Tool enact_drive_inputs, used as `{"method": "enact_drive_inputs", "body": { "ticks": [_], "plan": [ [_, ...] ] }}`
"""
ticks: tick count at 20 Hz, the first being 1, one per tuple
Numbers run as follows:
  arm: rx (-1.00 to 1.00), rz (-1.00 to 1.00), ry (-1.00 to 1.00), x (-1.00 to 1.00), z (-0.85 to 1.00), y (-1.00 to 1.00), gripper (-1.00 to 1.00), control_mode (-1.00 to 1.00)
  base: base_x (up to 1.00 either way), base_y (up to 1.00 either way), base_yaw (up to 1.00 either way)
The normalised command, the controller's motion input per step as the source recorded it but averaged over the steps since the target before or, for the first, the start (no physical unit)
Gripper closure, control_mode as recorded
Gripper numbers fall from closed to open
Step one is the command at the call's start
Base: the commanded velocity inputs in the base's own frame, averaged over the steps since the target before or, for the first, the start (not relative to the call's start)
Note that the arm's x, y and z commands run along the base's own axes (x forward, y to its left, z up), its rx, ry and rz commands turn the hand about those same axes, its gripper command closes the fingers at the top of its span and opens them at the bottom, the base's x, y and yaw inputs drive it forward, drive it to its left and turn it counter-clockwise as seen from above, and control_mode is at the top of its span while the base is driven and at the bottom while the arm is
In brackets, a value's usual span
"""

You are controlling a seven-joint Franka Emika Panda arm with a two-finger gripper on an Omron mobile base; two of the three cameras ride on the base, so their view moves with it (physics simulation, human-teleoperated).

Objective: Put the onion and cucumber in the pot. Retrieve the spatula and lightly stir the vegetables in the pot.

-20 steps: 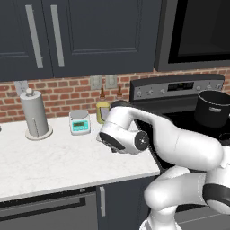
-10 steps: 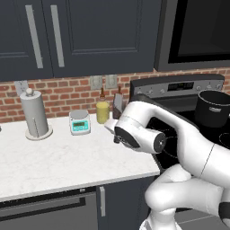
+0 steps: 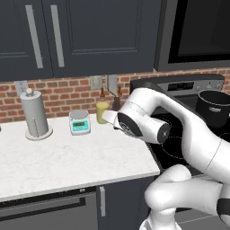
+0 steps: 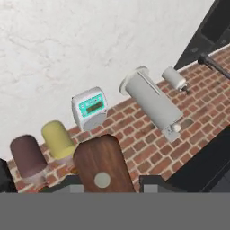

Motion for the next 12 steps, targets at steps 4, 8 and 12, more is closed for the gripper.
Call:
{"method": "enact_drive_inputs", "body": {
  "ticks": [4, 8, 12],
  "plan": [
    [-0.77, 0.12, -0.02, -0.18, 0.78, 0.00, 1.00, -1.00, 0.00, 0.00, 0.00],
    [-0.91, 0.13, -0.10, -0.20, 0.60, 0.00, 1.00, -1.00, 0.00, 0.00, 0.00],
    [-0.97, 0.12, -0.16, -0.10, 0.62, 0.00, 1.00, -1.00, 0.00, 0.00, 0.00]
  ]
}}
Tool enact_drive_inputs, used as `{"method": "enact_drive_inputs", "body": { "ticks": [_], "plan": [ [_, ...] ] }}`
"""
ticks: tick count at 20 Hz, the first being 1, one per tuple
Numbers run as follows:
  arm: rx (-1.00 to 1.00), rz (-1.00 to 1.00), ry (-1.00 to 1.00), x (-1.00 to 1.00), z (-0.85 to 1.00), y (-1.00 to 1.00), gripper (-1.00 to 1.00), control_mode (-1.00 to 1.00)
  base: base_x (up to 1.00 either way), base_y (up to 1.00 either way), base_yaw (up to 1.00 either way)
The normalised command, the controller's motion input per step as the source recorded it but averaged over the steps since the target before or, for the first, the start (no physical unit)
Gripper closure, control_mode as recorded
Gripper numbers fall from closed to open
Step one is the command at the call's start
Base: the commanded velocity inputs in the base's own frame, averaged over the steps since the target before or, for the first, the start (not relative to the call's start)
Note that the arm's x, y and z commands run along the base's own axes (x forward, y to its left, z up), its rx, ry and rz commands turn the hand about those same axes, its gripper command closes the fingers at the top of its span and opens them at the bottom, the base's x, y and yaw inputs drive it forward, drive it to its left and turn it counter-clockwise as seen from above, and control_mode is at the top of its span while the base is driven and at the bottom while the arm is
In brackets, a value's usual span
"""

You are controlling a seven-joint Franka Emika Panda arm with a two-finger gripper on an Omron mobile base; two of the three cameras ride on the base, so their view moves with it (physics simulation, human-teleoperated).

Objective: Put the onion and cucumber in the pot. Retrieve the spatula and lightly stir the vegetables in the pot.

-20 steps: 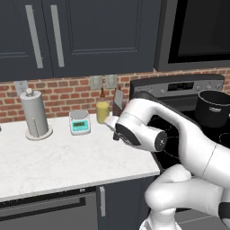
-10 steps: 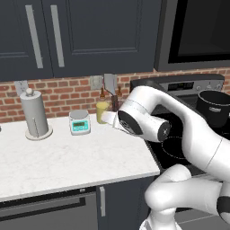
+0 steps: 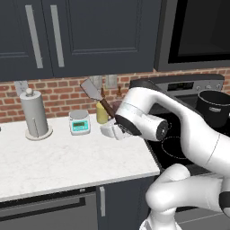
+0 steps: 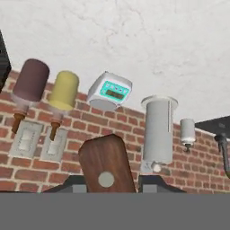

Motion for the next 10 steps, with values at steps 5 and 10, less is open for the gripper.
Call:
{"method": "enact_drive_inputs", "body": {
  "ticks": [5, 10],
  "plan": [
    [-0.97, 0.13, -0.29, 0.00, 0.65, 0.00, 1.00, -1.00, 0.00, 0.00, 0.00],
    [-0.91, 0.16, -0.43, 0.00, 0.62, 0.00, 1.00, -1.00, 0.00, 0.00, 0.00]
  ]
}}
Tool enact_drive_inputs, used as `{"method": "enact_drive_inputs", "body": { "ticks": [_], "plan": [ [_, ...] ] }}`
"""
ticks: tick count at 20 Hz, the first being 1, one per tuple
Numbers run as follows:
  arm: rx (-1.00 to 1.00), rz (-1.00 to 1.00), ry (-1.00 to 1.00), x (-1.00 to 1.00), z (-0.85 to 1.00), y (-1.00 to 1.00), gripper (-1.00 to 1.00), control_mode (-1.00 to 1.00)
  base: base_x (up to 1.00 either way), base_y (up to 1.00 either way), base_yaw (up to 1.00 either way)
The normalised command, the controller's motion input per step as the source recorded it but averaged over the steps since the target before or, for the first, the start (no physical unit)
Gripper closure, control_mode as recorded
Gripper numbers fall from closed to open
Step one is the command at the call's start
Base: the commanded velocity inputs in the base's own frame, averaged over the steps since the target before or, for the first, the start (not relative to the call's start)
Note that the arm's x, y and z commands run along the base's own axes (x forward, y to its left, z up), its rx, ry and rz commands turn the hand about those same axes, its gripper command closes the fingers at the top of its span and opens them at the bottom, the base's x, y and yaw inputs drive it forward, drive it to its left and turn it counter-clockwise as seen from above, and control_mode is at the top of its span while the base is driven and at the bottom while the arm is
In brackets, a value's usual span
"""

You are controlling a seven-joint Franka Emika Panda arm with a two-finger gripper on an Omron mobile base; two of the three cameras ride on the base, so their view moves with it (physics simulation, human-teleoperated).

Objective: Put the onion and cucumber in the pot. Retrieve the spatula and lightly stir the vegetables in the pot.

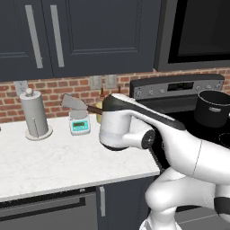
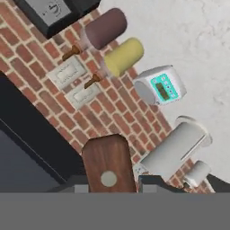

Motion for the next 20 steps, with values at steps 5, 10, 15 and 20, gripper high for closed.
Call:
{"method": "enact_drive_inputs", "body": {
  "ticks": [5, 10, 15, 20],
  "plan": [
    [-0.86, 0.21, -0.44, 0.00, 0.73, 0.00, 1.00, -1.00, 0.00, 0.00, 0.00],
    [-0.78, 0.21, -0.41, 0.00, 0.97, -0.02, 1.00, -1.00, 0.00, 0.00, 0.00],
    [-0.73, 0.23, -0.44, 0.00, 1.00, -0.04, 1.00, -1.00, 0.00, 0.00, 0.00],
    [-0.74, 0.22, -0.44, 0.00, 0.99, -0.12, 1.00, -1.00, 0.00, 0.00, 0.00]
  ]
}}
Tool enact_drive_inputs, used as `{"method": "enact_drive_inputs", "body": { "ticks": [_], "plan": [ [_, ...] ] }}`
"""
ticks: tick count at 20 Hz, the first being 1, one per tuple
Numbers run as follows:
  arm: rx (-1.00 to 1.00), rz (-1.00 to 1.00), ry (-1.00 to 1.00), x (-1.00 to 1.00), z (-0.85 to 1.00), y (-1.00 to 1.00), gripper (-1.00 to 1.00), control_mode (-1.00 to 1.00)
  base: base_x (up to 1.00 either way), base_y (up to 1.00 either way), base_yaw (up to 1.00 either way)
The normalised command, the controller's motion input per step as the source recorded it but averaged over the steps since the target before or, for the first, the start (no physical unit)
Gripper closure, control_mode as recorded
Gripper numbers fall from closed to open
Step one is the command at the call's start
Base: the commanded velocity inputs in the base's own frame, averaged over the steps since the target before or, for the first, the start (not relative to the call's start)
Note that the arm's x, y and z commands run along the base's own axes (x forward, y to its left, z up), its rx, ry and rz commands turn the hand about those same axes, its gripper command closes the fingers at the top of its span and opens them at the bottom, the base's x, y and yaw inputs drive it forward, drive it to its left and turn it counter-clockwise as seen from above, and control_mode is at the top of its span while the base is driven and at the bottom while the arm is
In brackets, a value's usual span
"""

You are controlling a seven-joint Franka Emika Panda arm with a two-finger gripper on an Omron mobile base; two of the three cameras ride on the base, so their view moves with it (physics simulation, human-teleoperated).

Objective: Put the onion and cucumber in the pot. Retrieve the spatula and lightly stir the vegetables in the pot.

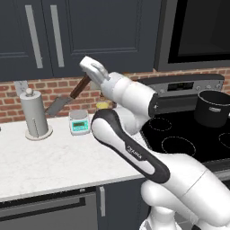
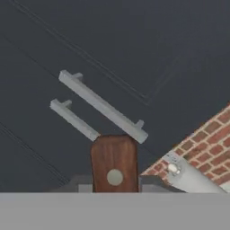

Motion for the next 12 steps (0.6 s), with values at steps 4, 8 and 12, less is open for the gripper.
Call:
{"method": "enact_drive_inputs", "body": {
  "ticks": [4, 8, 12],
  "plan": [
    [-0.85, 0.17, -0.35, -0.09, 0.68, -0.43, 1.00, -1.00, 0.00, 0.00, 0.00],
    [-0.83, 0.12, -0.21, -0.26, 0.34, -0.68, 1.00, -1.00, 0.00, 0.00, 0.00],
    [-0.78, 0.08, -0.07, -0.29, 0.03, -0.69, 1.00, -1.00, 0.00, 0.00, 0.00]
  ]
}}
